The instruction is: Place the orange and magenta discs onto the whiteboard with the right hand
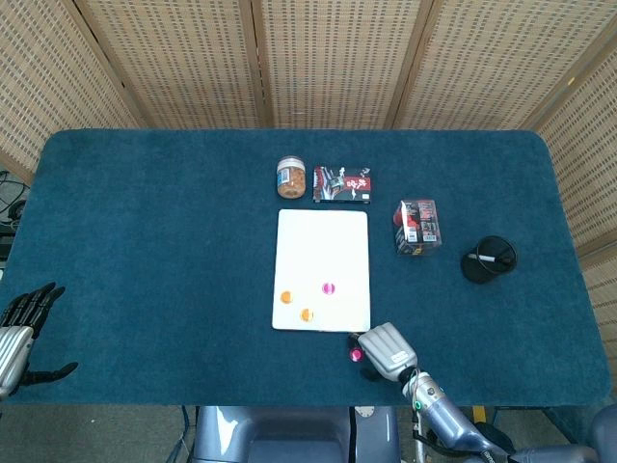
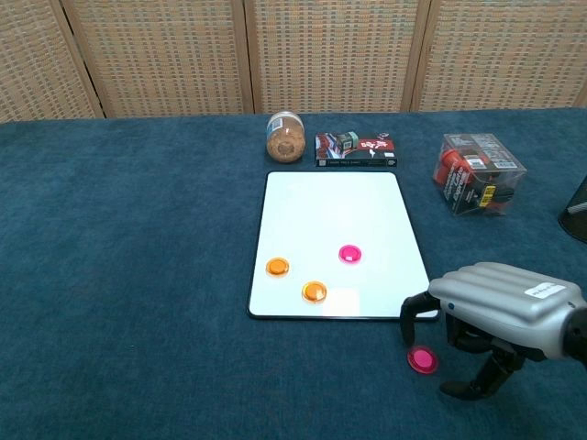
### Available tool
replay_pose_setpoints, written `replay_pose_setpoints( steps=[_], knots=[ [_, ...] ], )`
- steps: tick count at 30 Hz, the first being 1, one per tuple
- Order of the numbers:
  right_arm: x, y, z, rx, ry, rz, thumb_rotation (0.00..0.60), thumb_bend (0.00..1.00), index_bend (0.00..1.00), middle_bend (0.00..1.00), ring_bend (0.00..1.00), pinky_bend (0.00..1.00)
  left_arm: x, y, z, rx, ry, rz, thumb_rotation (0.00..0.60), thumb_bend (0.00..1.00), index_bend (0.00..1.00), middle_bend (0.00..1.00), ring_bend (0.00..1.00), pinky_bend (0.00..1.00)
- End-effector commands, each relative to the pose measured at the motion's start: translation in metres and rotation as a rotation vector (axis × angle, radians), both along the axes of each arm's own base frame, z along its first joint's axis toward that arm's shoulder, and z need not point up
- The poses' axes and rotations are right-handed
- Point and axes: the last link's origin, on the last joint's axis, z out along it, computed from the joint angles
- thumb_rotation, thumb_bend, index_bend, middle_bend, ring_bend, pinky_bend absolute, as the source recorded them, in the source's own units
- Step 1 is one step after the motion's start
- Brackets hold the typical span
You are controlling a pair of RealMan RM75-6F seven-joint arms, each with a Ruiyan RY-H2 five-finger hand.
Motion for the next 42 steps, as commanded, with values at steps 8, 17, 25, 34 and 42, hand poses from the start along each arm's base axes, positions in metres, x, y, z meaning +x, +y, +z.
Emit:
replay_pose_setpoints(
  steps=[8, 17, 25, 34, 42],
  knots=[
    [-0.0018, -0.0051, -0.0030, -0.019, 0.004, -0.001, 0.600, 0.31, 0.38, 1.00, 1.00, 1.00, -0.0003, 0.0000, 0.0003, 0.002, -0.002, 0.001, 0.600, 0.00, 0.00, 0.00, 0.00, 0.00],
    [-0.0019, -0.0047, -0.0059, -0.011, 0.009, 0.005, 0.600, 0.31, 0.40, 1.00, 1.00, 1.00, 0.0000, 0.0002, -0.0007, 0.000, 0.002, 0.001, 0.600, 0.00, 0.00, 0.00, 0.00, 0.00],
    [-0.0021, -0.0044, -0.0096, -0.007, 0.011, 0.006, 0.600, 0.31, 0.45, 1.00, 1.00, 1.00, 0.0001, 0.0000, -0.0007, -0.001, 0.002, 0.000, 0.600, 0.00, 0.00, 0.00, 0.00, 0.00],
    [-0.0010, -0.0053, -0.0111, -0.008, -0.007, -0.007, 0.600, 0.31, 0.51, 1.00, 1.00, 1.00, 0.0000, 0.0001, -0.0008, -0.004, 0.002, 0.001, 0.600, 0.00, 0.00, 0.00, 0.00, 0.00],
    [0.0032, -0.0071, -0.0066, -0.002, -0.046, -0.040, 0.600, 0.31, 0.52, 1.00, 1.00, 1.00, -0.0001, -0.0002, -0.0005, -0.002, 0.002, 0.001, 0.600, 0.00, 0.00, 0.00, 0.00, 0.00]
  ],
)
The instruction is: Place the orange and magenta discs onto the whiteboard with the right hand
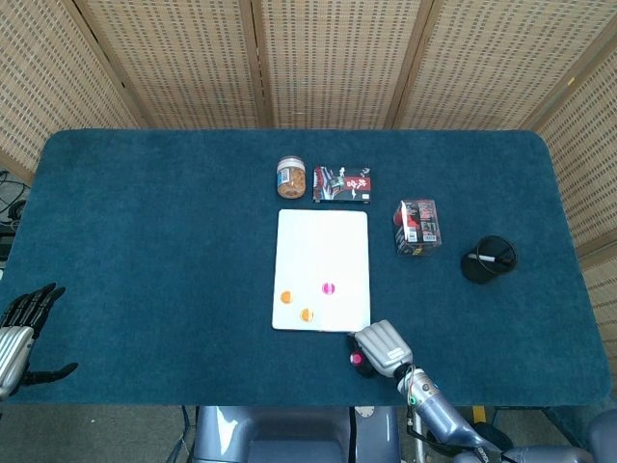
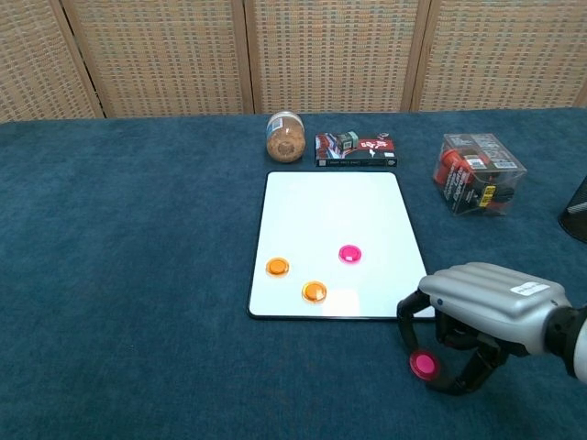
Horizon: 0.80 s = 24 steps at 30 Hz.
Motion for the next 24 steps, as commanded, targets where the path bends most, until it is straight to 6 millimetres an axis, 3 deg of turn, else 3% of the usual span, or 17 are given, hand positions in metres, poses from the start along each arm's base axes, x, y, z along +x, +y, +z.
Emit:
replay_pose_setpoints(
  steps=[1, 7, 13, 24],
  knots=[
    [0.002, -0.003, 0.003, -0.006, -0.013, -0.007, 0.600, 0.31, 0.52, 1.00, 1.00, 1.00, 0.000, 0.000, 0.000, -0.001, 0.001, 0.000, 0.600, 0.00, 0.00, 0.00, 0.00, 0.00],
    [0.012, -0.015, 0.012, -0.046, -0.042, -0.009, 0.600, 0.31, 0.52, 1.00, 1.00, 1.00, 0.000, 0.000, 0.000, 0.000, 0.001, 0.001, 0.600, 0.00, 0.00, 0.00, 0.00, 0.00],
    [0.024, -0.048, 0.021, -0.117, -0.060, -0.050, 0.600, 0.32, 0.52, 1.00, 1.00, 1.00, 0.000, 0.000, -0.001, -0.004, 0.003, 0.000, 0.600, 0.00, 0.00, 0.00, 0.00, 0.00],
    [0.038, -0.084, 0.009, -0.180, -0.007, -0.124, 0.600, 0.34, 0.52, 1.00, 1.00, 1.00, -0.001, 0.002, 0.000, -0.002, -0.001, 0.006, 0.600, 0.00, 0.00, 0.00, 0.00, 0.00]
  ],
)
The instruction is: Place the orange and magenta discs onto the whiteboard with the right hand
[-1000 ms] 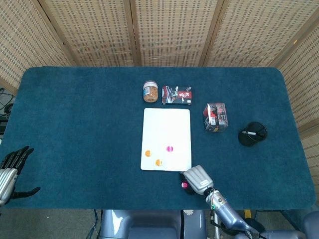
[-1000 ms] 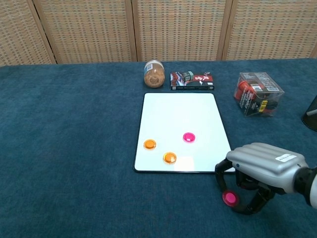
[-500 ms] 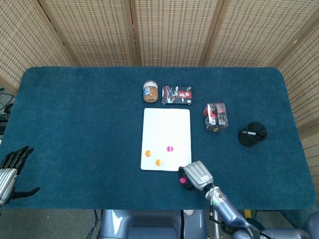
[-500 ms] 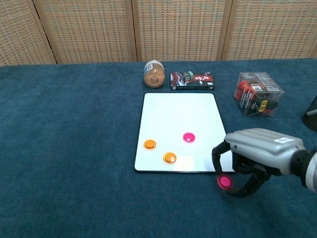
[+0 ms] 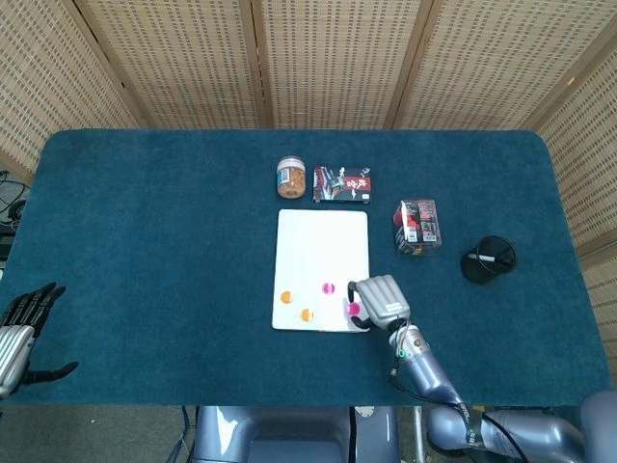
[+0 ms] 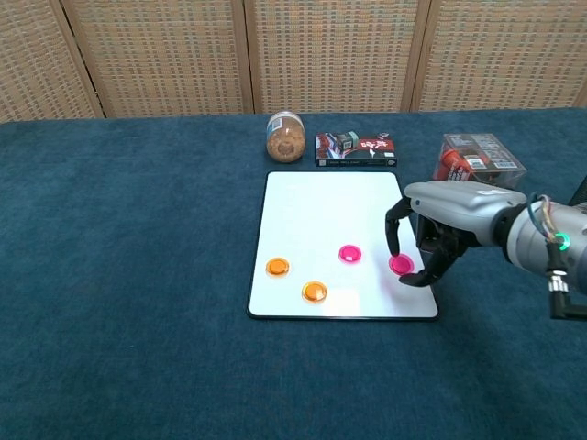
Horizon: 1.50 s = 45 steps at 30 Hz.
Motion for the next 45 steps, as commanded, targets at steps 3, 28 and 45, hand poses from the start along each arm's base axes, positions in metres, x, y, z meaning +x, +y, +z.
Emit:
replay_pose_setpoints(
  steps=[3, 28, 45],
  knots=[
    [0.011, -0.013, -0.010, -0.022, 0.031, -0.025, 0.600, 0.34, 0.52, 1.00, 1.00, 1.00, 0.000, 0.000, 0.001, 0.000, -0.003, -0.001, 0.600, 0.00, 0.00, 0.00, 0.00, 0.00],
    [0.022, -0.010, -0.026, -0.024, 0.095, -0.036, 0.600, 0.34, 0.52, 1.00, 1.00, 1.00, 0.000, 0.000, 0.002, 0.003, -0.006, -0.003, 0.600, 0.00, 0.00, 0.00, 0.00, 0.00],
    [0.020, -0.010, -0.029, -0.015, 0.124, -0.040, 0.600, 0.31, 0.44, 1.00, 1.00, 1.00, 0.000, 0.000, 0.002, 0.000, -0.009, -0.003, 0.600, 0.00, 0.00, 0.00, 0.00, 0.00]
  ],
)
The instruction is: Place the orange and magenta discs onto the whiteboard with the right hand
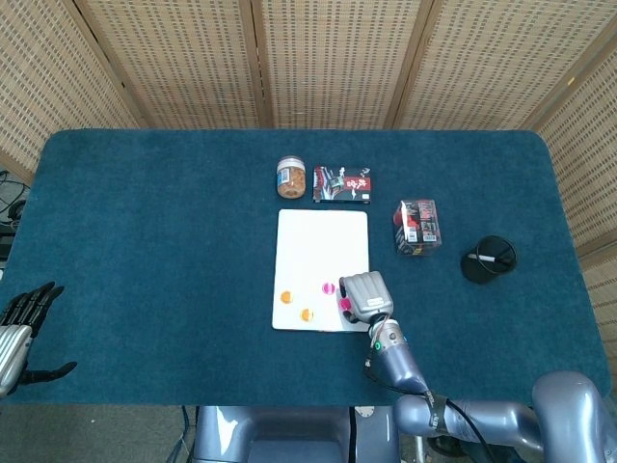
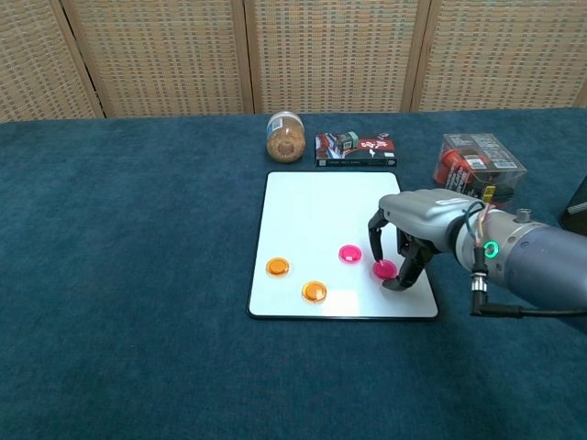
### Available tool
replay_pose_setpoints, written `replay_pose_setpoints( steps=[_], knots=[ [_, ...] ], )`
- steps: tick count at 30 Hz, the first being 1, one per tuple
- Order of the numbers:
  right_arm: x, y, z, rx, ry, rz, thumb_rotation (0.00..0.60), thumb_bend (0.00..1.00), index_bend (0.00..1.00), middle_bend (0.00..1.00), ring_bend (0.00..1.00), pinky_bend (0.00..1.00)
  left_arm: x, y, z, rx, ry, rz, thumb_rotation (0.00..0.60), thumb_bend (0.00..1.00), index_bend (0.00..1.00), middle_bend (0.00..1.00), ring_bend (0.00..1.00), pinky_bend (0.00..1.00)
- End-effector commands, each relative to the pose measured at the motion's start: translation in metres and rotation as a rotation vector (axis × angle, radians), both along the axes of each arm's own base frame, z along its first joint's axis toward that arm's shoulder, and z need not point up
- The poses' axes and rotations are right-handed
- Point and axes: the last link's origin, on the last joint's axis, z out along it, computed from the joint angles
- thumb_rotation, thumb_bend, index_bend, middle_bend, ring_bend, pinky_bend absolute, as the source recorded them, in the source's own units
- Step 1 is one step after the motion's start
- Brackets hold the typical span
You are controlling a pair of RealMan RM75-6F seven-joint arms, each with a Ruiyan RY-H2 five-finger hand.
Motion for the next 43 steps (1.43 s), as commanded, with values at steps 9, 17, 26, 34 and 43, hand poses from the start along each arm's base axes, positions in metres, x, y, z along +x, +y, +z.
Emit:
replay_pose_setpoints(
  steps=[9, 17, 26, 34, 43],
  knots=[
    [0.003, 0.001, 0.004, -0.004, -0.014, 0.007, 0.600, 0.31, 0.42, 1.00, 1.00, 1.00, 0.000, 0.000, 0.000, 0.001, -0.003, 0.000, 0.600, 0.00, 0.00, 0.00, 0.00, 0.00],
    [0.013, 0.014, 0.050, -0.055, -0.093, 0.090, 0.600, 0.31, 0.42, 1.00, 1.00, 1.00, 0.000, 0.000, 0.004, 0.009, -0.016, -0.001, 0.600, 0.00, 0.00, 0.00, 0.00, 0.00],
    [-0.056, 0.047, 0.158, -0.309, -0.230, 0.249, 0.600, 0.30, 0.42, 0.84, 0.95, 1.00, 0.000, -0.005, 0.010, 0.038, -0.029, -0.014, 0.600, 0.00, 0.00, 0.00, 0.00, 0.00],
    [-0.132, 0.082, 0.202, -0.455, -0.219, 0.194, 0.600, 0.06, 0.26, 0.26, 0.21, 0.54, 0.000, -0.008, 0.013, 0.103, 0.007, -0.021, 0.600, 0.00, 0.00, 0.00, 0.00, 0.00],
    [-0.166, 0.131, 0.228, -0.552, -0.222, 0.076, 0.600, 0.00, 0.00, 0.00, 0.00, 0.00, 0.000, -0.012, 0.012, 0.182, 0.064, -0.001, 0.600, 0.00, 0.00, 0.00, 0.00, 0.00]
  ],
)
